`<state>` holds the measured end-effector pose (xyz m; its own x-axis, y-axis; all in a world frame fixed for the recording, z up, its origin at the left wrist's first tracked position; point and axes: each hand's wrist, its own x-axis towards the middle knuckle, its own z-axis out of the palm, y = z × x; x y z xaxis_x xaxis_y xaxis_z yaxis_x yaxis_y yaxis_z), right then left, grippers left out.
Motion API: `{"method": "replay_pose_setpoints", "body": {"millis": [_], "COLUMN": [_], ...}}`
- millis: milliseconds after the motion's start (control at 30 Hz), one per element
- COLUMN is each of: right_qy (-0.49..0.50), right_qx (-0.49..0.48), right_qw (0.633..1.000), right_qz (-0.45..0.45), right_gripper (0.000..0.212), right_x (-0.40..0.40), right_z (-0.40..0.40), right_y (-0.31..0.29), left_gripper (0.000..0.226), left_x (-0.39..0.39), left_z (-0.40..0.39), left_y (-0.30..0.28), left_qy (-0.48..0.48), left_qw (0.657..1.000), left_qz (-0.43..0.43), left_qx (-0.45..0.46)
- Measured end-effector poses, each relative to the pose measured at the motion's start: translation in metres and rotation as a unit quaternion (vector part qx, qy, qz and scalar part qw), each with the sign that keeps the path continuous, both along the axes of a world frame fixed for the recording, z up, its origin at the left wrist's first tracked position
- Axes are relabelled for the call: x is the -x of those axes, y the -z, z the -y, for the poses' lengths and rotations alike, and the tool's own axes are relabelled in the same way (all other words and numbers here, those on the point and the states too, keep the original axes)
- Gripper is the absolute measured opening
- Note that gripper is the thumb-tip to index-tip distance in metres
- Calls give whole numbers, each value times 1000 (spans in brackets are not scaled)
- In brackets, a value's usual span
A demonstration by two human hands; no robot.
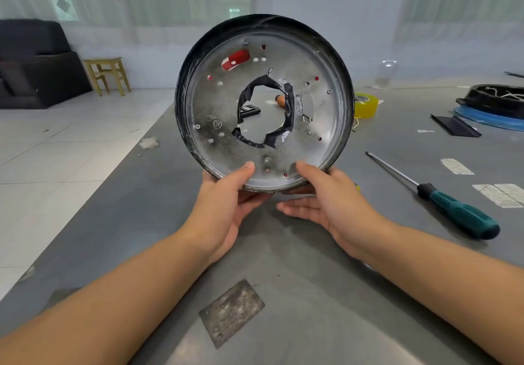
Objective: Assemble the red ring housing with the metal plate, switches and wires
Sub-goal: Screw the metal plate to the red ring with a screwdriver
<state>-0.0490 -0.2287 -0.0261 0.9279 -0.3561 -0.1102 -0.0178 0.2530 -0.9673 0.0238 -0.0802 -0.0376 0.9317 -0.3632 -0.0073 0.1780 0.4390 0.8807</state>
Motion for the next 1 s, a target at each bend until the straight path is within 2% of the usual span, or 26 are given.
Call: {"method": "replay_pose_setpoints", "body": {"millis": [67,200,300,400,500,567,833,1000], "right_qy": [-6,13,18,8,2,2,10,11], "right_qx": [13,-17,-38,-30,-26,-32,-55,-62], "right_qw": [1000,1000,999,999,999,999,998,997], "right_qz": [-20,-14,-15,-22,-30,-33,-37,-36], "right_gripper": [28,24,22,22,21,20,18,16], "right_x": [1,3,4,5,5,5,6,7], "right_z": [0,2,4,3,0,-3,-9,-11], "right_y": [0,-1,-4,-4,-3,-3,-4,-4], "left_gripper": [49,79,81,80,55,49,54,51], "left_x": [-1,-14,-25,-30,-31,-31,-25,-21], "left_z": [-2,-17,-30,-33,-31,-31,-31,-29], "left_y": [1,2,1,3,4,3,1,-1], "left_qy": [37,181,252,245,216,219,202,196], "left_qw": [999,982,968,969,975,975,979,980], "left_qz": [17,39,12,-23,-41,-37,18,20], "left_qx": [-5,-25,-16,21,31,26,20,24]}}
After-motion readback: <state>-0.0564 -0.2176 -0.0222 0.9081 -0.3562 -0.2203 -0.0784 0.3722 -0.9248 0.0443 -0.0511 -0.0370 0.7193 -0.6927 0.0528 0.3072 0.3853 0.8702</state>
